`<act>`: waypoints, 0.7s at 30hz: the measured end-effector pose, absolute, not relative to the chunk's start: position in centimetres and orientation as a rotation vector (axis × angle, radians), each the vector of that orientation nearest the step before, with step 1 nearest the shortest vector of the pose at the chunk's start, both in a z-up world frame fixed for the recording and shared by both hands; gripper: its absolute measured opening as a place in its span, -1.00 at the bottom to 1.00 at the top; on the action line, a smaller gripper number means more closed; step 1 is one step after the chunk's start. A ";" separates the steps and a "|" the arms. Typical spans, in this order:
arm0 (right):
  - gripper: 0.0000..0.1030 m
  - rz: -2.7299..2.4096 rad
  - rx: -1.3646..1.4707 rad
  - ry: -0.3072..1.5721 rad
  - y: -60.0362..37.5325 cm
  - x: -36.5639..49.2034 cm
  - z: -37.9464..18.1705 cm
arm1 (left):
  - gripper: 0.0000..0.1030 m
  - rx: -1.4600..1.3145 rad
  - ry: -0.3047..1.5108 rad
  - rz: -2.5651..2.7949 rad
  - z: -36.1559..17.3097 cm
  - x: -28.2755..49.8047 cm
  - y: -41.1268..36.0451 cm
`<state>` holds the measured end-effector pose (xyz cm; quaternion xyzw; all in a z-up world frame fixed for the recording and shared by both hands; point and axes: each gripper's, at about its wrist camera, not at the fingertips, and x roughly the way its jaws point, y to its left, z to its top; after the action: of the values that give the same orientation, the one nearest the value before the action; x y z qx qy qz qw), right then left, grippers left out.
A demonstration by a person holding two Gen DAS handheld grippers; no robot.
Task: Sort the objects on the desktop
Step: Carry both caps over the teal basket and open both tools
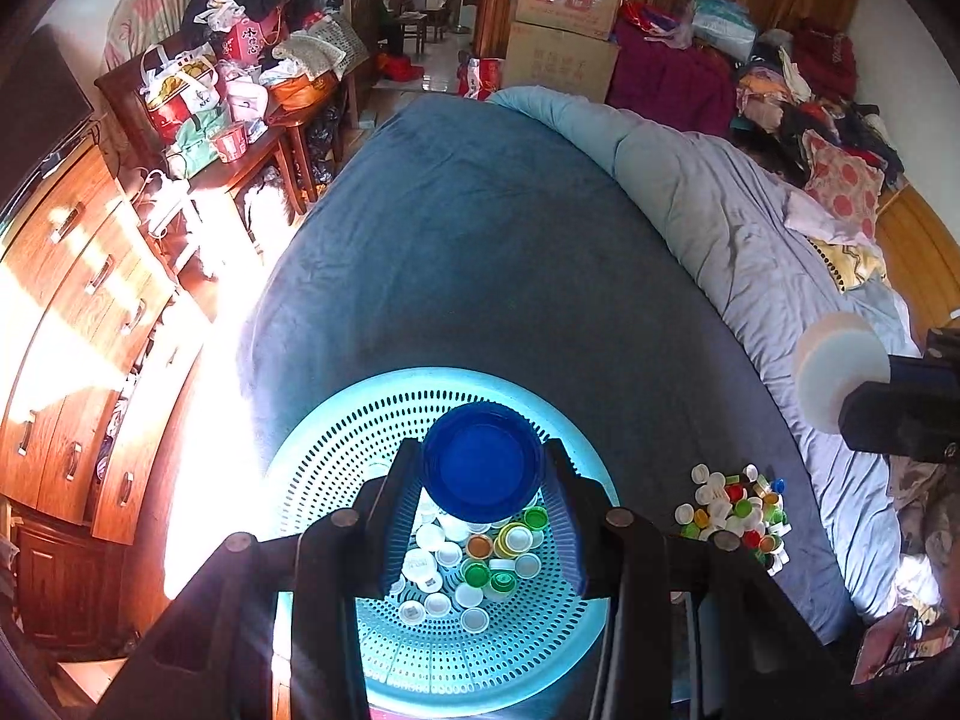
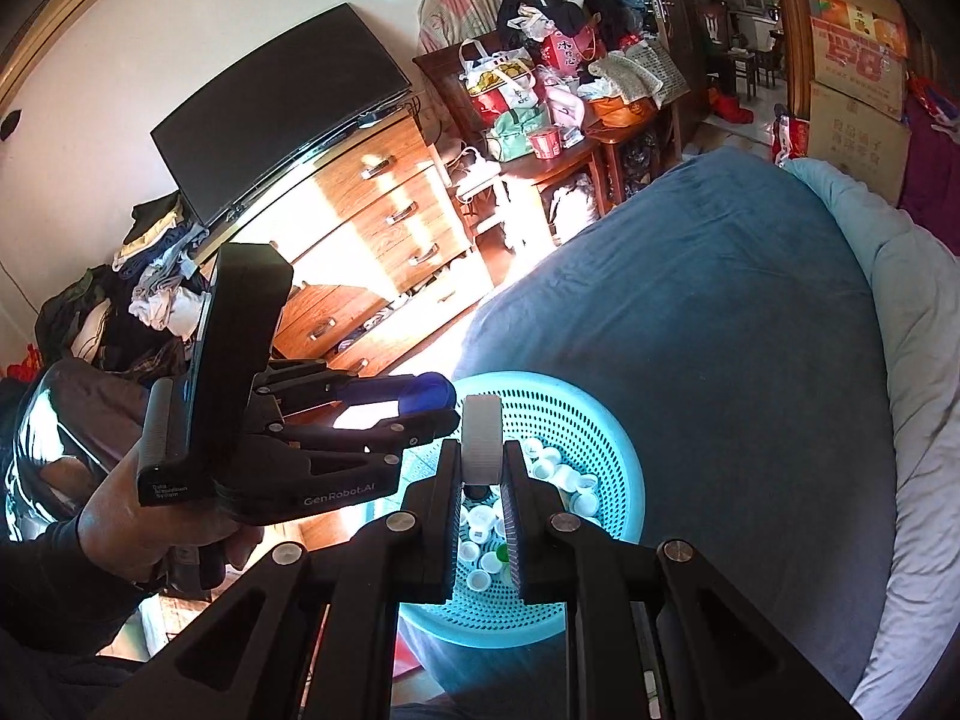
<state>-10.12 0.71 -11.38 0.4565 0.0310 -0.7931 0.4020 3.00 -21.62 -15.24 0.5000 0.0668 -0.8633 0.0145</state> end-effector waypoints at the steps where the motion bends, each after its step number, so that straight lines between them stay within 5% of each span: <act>1: -0.72 -2.004 1.155 0.079 0.4 -10.1 -11.4 | -0.22 1.558 0.209 -2.687 -15.2 3.0 -21.7; 18: -0.71 -1.994 1.161 0.092 -0.9 -10.3 -11.7 | -0.21 1.570 0.221 -2.655 -15.9 3.0 -22.4; 21: -0.71 -1.994 1.160 0.087 -0.9 -10.3 -11.8 | 0.26 1.557 0.204 -2.629 -16.0 3.2 -22.5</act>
<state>-10.31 -0.88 -11.78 0.4596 0.0343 -0.7900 0.4045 3.17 -22.48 -16.00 0.5079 0.0665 -0.8579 0.0397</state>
